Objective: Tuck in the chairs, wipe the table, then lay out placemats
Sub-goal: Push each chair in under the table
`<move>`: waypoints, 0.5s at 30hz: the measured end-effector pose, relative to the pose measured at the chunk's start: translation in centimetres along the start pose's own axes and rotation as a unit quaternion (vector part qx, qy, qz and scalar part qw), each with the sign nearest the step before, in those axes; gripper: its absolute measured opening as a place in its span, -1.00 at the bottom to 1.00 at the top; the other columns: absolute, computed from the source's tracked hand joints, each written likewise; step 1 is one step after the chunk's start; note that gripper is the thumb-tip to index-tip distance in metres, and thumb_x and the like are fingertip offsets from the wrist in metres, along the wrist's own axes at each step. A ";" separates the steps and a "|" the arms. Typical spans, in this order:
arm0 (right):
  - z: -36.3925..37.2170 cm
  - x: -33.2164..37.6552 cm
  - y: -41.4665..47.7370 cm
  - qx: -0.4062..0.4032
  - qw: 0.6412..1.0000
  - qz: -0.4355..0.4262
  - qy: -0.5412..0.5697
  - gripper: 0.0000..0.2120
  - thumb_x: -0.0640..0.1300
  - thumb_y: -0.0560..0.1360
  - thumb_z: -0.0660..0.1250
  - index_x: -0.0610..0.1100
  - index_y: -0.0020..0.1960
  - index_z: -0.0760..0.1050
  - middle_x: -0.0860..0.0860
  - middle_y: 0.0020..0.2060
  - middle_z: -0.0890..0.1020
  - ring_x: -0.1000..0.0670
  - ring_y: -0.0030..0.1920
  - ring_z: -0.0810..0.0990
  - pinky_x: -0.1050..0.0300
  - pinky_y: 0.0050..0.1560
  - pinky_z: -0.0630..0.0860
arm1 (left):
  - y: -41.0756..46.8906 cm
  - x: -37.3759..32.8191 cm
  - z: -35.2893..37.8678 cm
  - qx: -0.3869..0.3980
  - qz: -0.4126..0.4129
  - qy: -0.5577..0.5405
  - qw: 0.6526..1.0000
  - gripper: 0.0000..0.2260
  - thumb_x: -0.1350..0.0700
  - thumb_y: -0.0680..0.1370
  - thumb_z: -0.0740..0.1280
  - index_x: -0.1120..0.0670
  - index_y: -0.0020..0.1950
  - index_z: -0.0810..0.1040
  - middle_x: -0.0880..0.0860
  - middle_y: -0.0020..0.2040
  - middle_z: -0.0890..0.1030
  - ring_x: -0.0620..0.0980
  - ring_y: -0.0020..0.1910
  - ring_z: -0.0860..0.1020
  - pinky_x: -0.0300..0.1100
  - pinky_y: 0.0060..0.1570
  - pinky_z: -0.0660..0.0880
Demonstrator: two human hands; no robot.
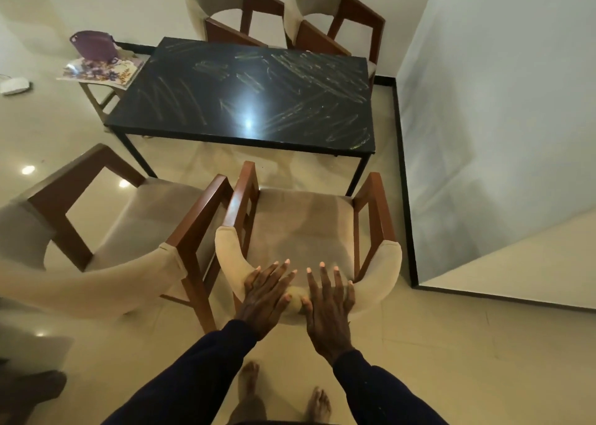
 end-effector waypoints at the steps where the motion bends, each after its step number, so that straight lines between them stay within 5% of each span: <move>1: -0.1 0.1 0.0 -0.003 1.000 0.001 0.002 -0.39 0.20 0.76 -0.02 0.04 0.76 0.01 -0.05 0.75 -0.03 -0.20 0.73 -0.10 -0.42 0.66 -0.12 | 0.0 0.1 0.0 0.002 0.004 0.001 1.000 -0.48 -0.19 0.76 -0.07 -0.08 0.69 0.25 -0.01 0.73 0.16 0.02 0.71 0.09 0.19 0.64 0.01; 9: -0.9 0.1 -0.2 -0.037 0.999 0.005 0.000 -0.39 0.17 0.74 0.05 0.03 0.75 0.07 -0.06 0.74 0.02 -0.17 0.74 -0.08 -0.41 0.65 -0.06 | -0.2 -0.4 0.1 0.023 0.005 0.019 1.000 -0.47 -0.13 0.76 0.00 -0.09 0.74 0.07 -0.04 0.76 -0.04 -0.02 0.73 -0.12 0.18 0.67 -0.11; 15: -1.4 0.9 -0.1 -0.044 0.999 0.017 -0.020 -0.38 0.10 0.75 0.08 -0.03 0.75 0.04 -0.07 0.74 0.00 -0.18 0.74 -0.08 -0.44 0.65 -0.01 | -0.7 -0.6 -1.2 0.002 0.036 0.069 0.997 -0.39 -0.12 0.75 0.05 0.01 0.76 -0.04 0.07 0.76 -0.12 0.13 0.73 -0.11 0.29 0.64 -0.07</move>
Point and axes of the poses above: each hand's wrist, its own y-axis towards the middle knuckle, its own z-axis out of the palm, x = y × z, the point moved 10 cm from there along y, towards the middle knuckle
